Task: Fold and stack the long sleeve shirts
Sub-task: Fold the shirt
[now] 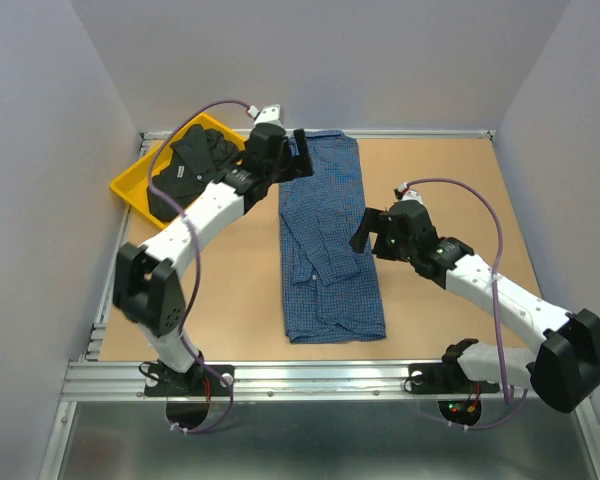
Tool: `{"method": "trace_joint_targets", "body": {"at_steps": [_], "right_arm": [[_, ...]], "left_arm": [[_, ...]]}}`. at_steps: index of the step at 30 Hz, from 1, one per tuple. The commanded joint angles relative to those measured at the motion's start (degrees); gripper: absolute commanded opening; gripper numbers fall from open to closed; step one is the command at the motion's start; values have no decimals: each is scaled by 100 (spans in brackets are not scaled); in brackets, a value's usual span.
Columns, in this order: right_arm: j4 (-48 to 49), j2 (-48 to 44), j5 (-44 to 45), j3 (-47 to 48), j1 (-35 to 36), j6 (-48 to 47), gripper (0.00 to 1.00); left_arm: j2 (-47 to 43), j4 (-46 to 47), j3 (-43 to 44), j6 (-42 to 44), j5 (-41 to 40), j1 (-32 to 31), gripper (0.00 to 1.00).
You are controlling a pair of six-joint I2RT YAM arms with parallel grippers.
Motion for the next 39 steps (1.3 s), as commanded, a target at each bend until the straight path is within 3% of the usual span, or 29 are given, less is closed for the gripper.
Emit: {"method": "trace_joint_targets", "body": {"at_steps": [1, 8, 16, 24, 39], "right_arm": [[-606, -526, 26, -296, -227, -107, 100], [-931, -1124, -316, -920, -403, 50, 100], [-1002, -1388, -843, -1641, -447, 490, 83], [-914, -1354, -1387, -2098, -447, 667, 73], [-571, -967, -1969, -2450, -447, 702, 65]], "left_arm": [[-1141, -242, -1145, -526, -93, 33, 99], [-3260, -224, -4034, -1150, 188, 24, 98], [-4754, -664, -5585, -2019, 671, -423, 93], [-4520, -155, -6131, -2372, 1234, -714, 81], [-3280, 110, -6051, -2794, 1032, -1804, 76]]}}
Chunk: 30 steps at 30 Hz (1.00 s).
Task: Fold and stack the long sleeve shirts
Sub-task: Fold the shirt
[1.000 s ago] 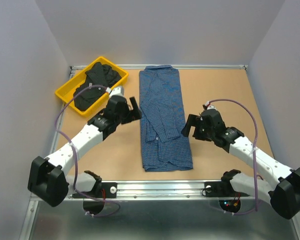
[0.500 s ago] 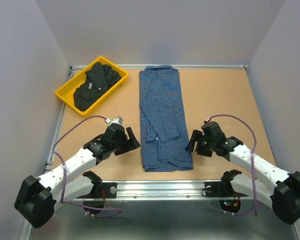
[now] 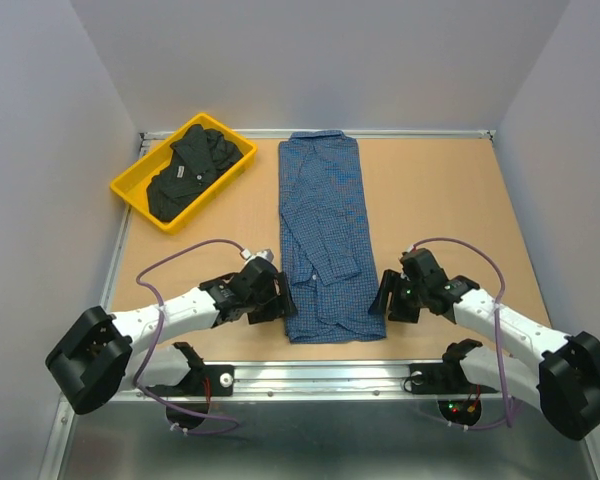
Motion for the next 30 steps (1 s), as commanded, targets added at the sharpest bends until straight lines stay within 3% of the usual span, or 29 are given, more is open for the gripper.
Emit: {"method": "trace_joint_targets", "body": {"at_steps": [1, 13, 20, 25, 30], "right_arm": [[362, 85, -231, -240, -32, 7, 65], [494, 146, -302, -381, -32, -2, 53], [512, 146, -328, -399, -31, -2, 52], [547, 155, -319, -451, -40, -2, 49], [538, 111, -354, -486, -32, -28, 40]], "left_arm": [[115, 110, -54, -269, -26, -195, 75], [291, 66, -160, -314, 80, -397, 64], [247, -31, -336, -437, 132, -547, 61], [221, -57, -450, -507, 185, -652, 53], [238, -162, -450, -446, 212, -696, 35]]}}
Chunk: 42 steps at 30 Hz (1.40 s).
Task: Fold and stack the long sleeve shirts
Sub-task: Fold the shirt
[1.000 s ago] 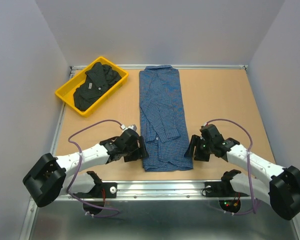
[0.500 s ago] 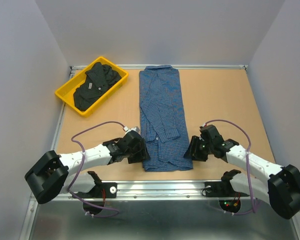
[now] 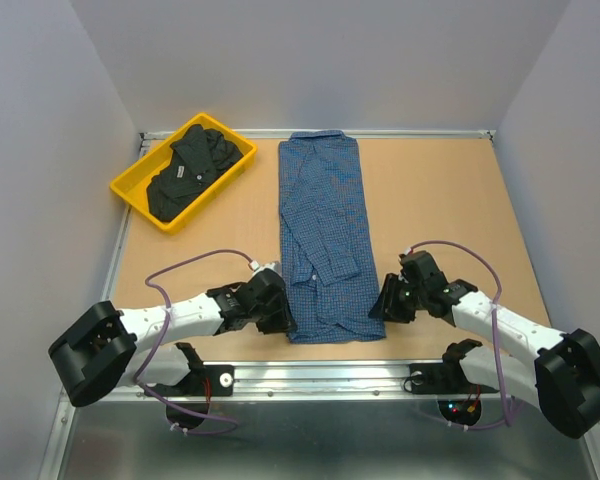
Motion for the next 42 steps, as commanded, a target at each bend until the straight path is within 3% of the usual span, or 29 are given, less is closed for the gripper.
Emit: {"method": "trace_joint_targets", "body": {"at_steps": [1, 4, 8, 17, 27, 42], "right_arm": [[-43, 2, 17, -211, -38, -48, 37], [-52, -86, -35, -202, -29, -92, 20], [-131, -253, -229, -211, -38, -66, 1], [-465, -745, -247, 166, -38, 136, 1], [-605, -272, 87, 1563, -38, -57, 0], [-588, 1266, 931, 3857, -205, -742, 1]], "left_arm": [[59, -560, -197, 79, 4, -73, 23], [-29, -683, -109, 88, -22, -73, 0], [-231, -850, -12, 79, 117, -82, 0], [-934, -1141, 155, -175, 4, -100, 0], [-1128, -1132, 1024, -141, -909, 181, 0], [-214, -77, 2236, 912, -1209, 1605, 0]]}}
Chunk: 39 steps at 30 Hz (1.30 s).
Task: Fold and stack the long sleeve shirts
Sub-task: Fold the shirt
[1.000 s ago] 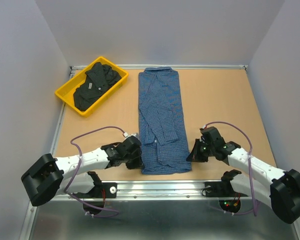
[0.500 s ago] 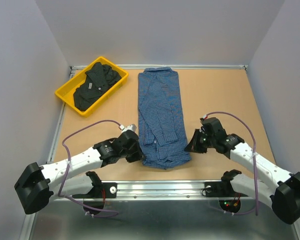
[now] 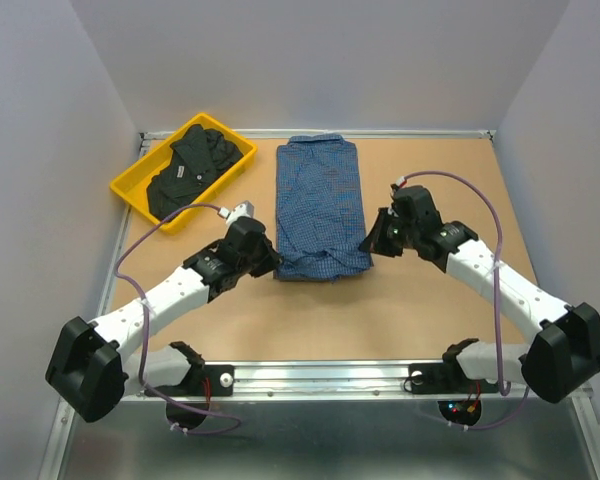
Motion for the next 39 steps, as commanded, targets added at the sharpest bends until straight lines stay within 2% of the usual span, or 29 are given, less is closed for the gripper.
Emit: {"method": "trace_joint_targets", "body": {"at_steps": [1, 6, 11, 21, 32, 36, 38, 39], "right_arm": [[142, 286, 297, 872, -148, -305, 1], [168, 813, 289, 1557, -359, -472, 1], [247, 1490, 184, 2006, -728, -639, 1], [722, 3098, 104, 2903, -1071, -798, 1], [942, 4531, -45, 3721, -1142, -1105, 4], [1021, 4777, -10, 3747, -1159, -1175, 9], [1038, 4839, 16, 3756, -1177, -1228, 12], [1047, 4848, 77, 3765, -1186, -1280, 17]], "left_arm": [[286, 472, 767, 575, -262, 184, 0], [823, 568, 1495, 988, -290, 483, 0], [1657, 761, 2111, 1366, -175, 974, 0], [3521, 902, 3508, 1709, 36, 1415, 0], [4638, 1096, 3993, 1613, 19, 1547, 0], [4875, 1131, 4107, 1639, 10, 1573, 7], [4954, 1131, 4125, 1656, 1, 1573, 16], [4963, 1131, 4125, 1648, -8, 1582, 20]]}}
